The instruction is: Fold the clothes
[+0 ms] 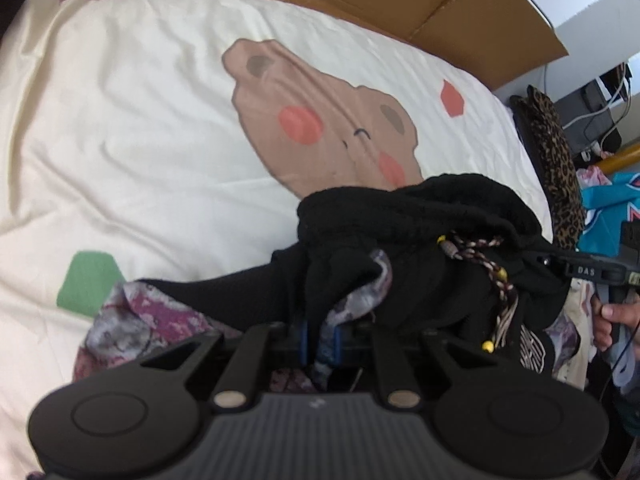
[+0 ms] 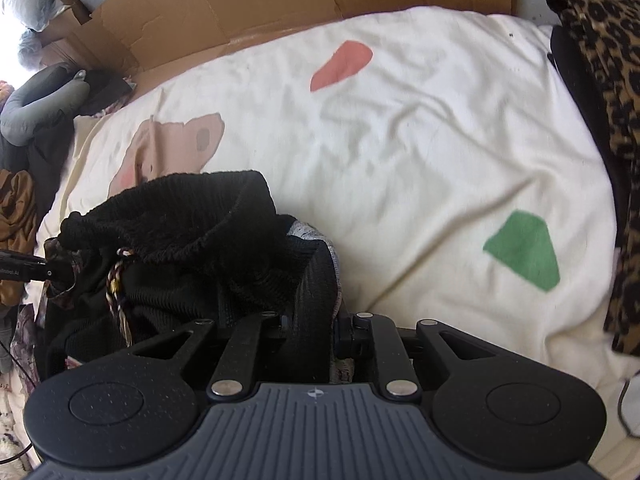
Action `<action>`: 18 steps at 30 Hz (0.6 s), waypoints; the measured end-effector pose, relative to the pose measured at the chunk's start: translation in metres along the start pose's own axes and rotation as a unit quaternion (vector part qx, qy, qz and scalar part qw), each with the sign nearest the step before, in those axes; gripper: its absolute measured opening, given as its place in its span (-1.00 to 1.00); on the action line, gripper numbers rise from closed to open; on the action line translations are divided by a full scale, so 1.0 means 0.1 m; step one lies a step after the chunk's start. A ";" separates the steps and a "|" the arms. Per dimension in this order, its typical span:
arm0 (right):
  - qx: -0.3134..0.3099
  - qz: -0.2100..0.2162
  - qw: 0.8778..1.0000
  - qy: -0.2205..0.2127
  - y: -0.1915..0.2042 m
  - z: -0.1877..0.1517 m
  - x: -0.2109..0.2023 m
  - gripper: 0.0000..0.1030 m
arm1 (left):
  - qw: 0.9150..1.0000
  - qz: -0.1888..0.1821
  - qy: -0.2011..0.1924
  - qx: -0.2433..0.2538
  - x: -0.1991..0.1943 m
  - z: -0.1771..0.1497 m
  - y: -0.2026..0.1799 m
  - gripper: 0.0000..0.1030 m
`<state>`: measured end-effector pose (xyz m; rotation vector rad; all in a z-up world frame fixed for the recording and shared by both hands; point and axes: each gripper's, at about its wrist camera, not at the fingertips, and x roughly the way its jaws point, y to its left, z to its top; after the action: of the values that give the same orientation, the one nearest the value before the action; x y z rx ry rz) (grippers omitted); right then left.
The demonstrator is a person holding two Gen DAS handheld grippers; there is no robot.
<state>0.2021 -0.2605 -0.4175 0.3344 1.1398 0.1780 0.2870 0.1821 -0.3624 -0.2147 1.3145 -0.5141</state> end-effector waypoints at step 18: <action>-0.040 0.021 0.999 -0.022 -0.05 0.11 -0.41 -0.40 | 0.999 0.006 -0.009 0.034 0.00 -0.11 -0.11 -0.74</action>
<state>0.1952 -0.2796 -0.3802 0.2908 1.0788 0.2509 0.2739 0.1746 -0.3602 -0.1553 1.2773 -0.5441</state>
